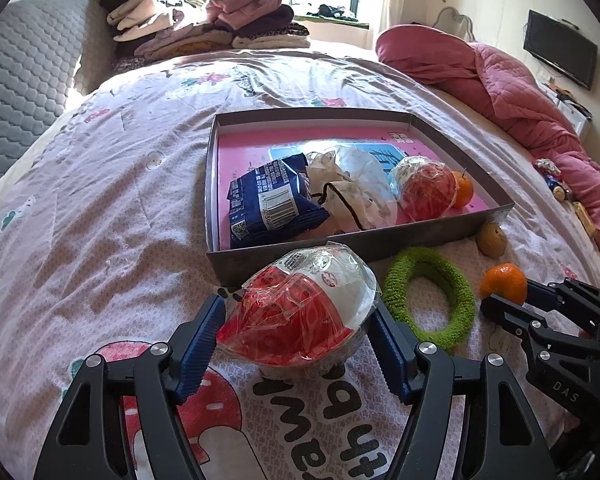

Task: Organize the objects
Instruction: 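Close the left gripper on the plastic package while the right closes on the tangerine, then lift the plastic package with the left gripper while the right lifts the tangerine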

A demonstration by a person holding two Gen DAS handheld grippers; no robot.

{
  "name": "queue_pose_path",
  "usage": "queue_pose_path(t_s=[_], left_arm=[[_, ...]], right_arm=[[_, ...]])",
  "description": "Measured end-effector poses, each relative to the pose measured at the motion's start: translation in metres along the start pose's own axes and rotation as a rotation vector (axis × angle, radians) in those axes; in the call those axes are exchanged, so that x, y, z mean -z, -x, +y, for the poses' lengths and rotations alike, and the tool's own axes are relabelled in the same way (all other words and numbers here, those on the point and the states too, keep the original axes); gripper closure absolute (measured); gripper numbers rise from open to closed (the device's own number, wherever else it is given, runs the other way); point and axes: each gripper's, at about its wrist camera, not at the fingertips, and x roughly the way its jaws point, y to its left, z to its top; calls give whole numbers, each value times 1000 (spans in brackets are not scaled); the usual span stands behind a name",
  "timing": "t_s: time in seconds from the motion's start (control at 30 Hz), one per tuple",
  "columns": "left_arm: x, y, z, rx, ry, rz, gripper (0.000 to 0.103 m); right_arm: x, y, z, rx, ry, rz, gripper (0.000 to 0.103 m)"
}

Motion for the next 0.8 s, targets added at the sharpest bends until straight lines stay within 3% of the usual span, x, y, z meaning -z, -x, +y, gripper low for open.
queue_pose_path(t_s=[0.8], left_arm=[[-4,52,-32,56,-52,-87,31]], right_arm=[[-14,44,1,12,-2,-103,68]])
